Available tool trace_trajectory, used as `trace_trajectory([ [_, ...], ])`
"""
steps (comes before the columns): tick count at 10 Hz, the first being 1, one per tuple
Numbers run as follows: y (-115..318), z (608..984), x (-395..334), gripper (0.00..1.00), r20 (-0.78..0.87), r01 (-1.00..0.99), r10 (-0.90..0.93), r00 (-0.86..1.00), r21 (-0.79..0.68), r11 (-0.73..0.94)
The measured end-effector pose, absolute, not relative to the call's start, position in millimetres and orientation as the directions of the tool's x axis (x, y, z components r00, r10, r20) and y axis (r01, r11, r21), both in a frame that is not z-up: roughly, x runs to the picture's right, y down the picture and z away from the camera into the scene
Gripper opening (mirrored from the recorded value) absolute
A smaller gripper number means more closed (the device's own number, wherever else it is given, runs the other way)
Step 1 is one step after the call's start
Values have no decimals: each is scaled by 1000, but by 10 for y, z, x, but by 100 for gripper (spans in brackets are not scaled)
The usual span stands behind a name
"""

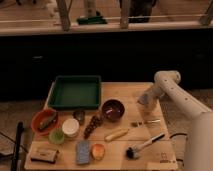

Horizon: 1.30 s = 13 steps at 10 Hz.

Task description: Place towel in purple bowl

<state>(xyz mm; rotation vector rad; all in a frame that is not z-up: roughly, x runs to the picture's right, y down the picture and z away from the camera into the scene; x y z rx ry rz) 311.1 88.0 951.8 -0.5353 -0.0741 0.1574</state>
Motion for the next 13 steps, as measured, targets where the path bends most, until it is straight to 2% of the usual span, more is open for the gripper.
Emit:
trace_trajectory([
  [1,892,9565,3111,74,28,-130,169,985,-519,845],
  [2,907,9600,3111,65,28,-130,169,985,-526,840],
  [4,927,9654,3114,41,32,-126,170,985,-535,835],
  [8,909,9583,3155,4,27,-126,166,986,-537,834],
  [9,903,9579,3146,0,27,-124,164,986,-538,834],
  [13,854,9477,3175,0,89,-47,111,990,-530,847],
])
